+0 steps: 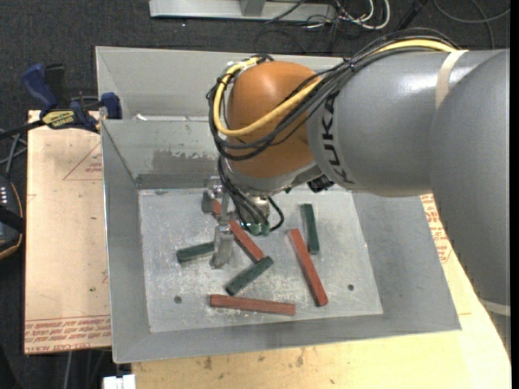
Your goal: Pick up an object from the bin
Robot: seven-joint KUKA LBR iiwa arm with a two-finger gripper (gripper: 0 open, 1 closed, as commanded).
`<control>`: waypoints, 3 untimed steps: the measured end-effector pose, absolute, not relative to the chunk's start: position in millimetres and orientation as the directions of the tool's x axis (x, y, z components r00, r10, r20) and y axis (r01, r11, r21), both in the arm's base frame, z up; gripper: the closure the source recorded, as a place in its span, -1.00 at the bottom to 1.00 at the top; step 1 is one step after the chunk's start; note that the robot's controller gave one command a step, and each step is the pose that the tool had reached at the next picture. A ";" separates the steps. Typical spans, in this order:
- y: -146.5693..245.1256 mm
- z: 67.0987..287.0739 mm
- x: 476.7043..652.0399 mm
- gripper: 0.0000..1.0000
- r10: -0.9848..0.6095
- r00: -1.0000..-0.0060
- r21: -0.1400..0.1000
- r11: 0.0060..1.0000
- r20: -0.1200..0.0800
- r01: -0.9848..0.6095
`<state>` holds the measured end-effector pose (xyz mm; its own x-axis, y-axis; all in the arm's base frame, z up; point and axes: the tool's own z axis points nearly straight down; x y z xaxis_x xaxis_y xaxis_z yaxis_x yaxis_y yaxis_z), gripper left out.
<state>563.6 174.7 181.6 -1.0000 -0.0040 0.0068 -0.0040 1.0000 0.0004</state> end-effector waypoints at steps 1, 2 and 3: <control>173.9 186.0 565.6 -1.00 -0.001 -1.000 0.001 1.000 -0.001 -0.001; 172.3 182.8 566.8 -1.00 0.008 -1.000 0.003 1.000 -0.005 0.008; 177.2 153.5 560.3 -1.00 0.007 -1.000 0.000 1.000 0.000 0.007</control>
Offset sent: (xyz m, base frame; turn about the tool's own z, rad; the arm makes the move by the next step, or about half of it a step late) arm 0.0133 -0.0474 -0.0887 0.1985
